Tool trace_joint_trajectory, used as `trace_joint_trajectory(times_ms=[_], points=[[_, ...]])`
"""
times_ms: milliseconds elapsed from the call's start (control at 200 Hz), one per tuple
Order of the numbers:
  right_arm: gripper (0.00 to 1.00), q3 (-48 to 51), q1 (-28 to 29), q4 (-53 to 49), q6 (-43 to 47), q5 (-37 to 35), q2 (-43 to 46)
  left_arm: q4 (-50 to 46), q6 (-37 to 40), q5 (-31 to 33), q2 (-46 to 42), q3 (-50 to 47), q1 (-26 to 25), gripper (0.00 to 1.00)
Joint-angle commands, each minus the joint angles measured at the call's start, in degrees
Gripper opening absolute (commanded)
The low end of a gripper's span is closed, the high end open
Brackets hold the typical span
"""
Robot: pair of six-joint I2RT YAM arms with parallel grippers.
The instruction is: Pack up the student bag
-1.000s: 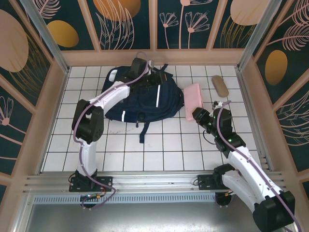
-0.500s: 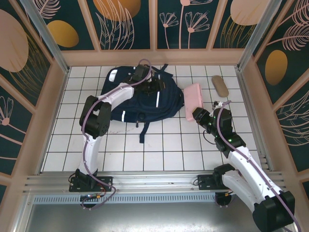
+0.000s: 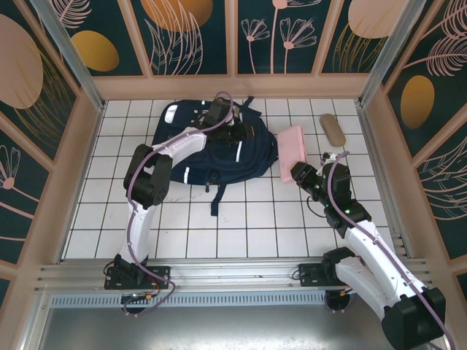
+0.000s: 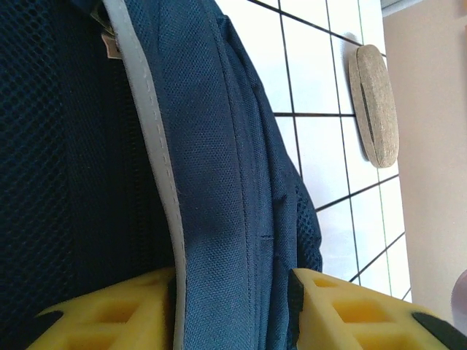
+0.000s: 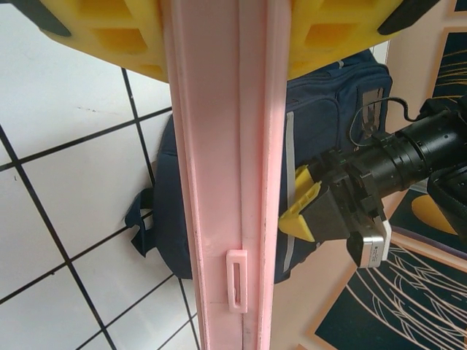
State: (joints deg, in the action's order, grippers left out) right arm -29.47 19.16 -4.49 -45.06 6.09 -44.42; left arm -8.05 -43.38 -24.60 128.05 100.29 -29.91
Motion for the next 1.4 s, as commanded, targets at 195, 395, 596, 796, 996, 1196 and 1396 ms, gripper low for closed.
trace_joint_trajectory(times_ms=[195, 395, 596, 796, 996, 1196, 1396], points=[[0.27, -0.99, -0.48, 2.89, 0.65, 0.34, 0.86, 0.37, 2.49, 0.66, 2.02, -0.60, -0.12, 0.03], [0.27, -2.64, -0.69, 0.92, 1.80, -1.49, 0.92, 2.66, 4.69, -2.91, -2.98, -0.78, 0.71, 0.00], [0.27, -3.92, -1.76, 0.09, 2.59, -2.17, 0.23, 4.52, 4.65, -7.17, -13.29, -3.53, 3.79, 0.00], [0.29, -5.17, -3.83, 1.12, 3.22, 1.27, -2.07, 0.66, 5.02, -12.75, -22.88, -3.98, 7.52, 0.00], [0.29, -7.35, -4.03, 8.45, 4.80, 17.19, -8.46, -4.78, 6.96, -17.05, -29.02, -2.99, 9.27, 0.00], [0.29, -11.22, -3.16, 15.00, 1.74, 32.99, -20.22, -6.09, 7.62, -18.99, -33.57, -3.34, 9.52, 0.00], [0.30, -17.58, 1.75, 20.95, -0.74, 40.88, -32.49, -5.71, 7.63, -19.63, -35.47, -4.42, 9.61, 0.00]])
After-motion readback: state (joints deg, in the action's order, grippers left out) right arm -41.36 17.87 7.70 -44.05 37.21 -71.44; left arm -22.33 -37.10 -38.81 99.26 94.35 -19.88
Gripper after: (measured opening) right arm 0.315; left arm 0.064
